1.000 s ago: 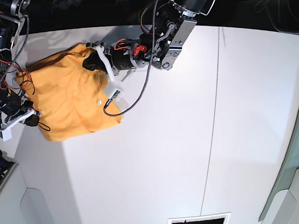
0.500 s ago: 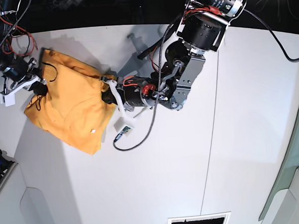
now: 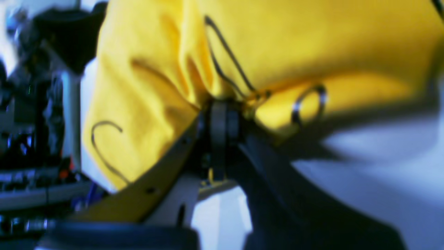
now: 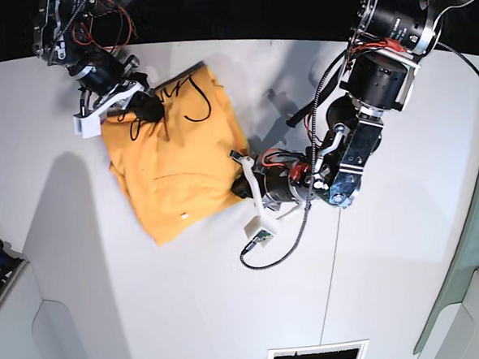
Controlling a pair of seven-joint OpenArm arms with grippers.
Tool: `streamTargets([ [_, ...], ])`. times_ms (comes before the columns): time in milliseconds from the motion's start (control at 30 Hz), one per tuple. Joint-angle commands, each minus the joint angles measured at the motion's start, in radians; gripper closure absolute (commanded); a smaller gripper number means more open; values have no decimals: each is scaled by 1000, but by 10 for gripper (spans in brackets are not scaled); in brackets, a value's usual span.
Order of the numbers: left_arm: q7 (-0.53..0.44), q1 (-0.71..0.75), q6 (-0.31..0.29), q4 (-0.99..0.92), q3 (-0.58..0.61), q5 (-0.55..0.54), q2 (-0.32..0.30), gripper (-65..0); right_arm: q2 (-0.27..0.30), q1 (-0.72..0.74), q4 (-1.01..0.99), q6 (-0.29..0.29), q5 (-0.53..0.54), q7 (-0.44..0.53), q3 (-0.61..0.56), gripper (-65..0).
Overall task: Layout the t-shirt on the table in an organized manner, then fold the t-shirt properly
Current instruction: 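Grasp the bundle edge with the left gripper and pull it flat, then hold the bundle with both grippers and square its edges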
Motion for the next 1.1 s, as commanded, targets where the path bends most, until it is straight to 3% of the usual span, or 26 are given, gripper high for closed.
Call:
streamTargets([
  [0,11,-22,-16,10,-1,5,-19,0,-8,-3,9,4,8,-16,-24,0],
  [100,11,-24,-65,28,-1,-55,-60,0,-8,-6,52,4,8,-18,-43,0],
  [333,14,-21,-63,195,-1,-152,-161,0,-3,-29,284,2,-15,-59,0,0],
  [433,60,-19,-63,282,-1,-229,-183,0,21,-27,361,0,-19,-50,3,0],
  [533,117,-6,-63,350,-1,-307,-177,0,47,-7,382,-9,-76,-11,3,0],
  [733,108,117,-94,425,-1,-347,-136,0,79,96,303,-15,-211,45,2,0],
  [933,-32,251,-97,350,-1,-243,-51,0,130,225,34,-14,-210,45,2,0],
  [1067,-42,278,-98,234,-1,-207,-26,0,144,253,-95,-14,-210,53,2,0],
])
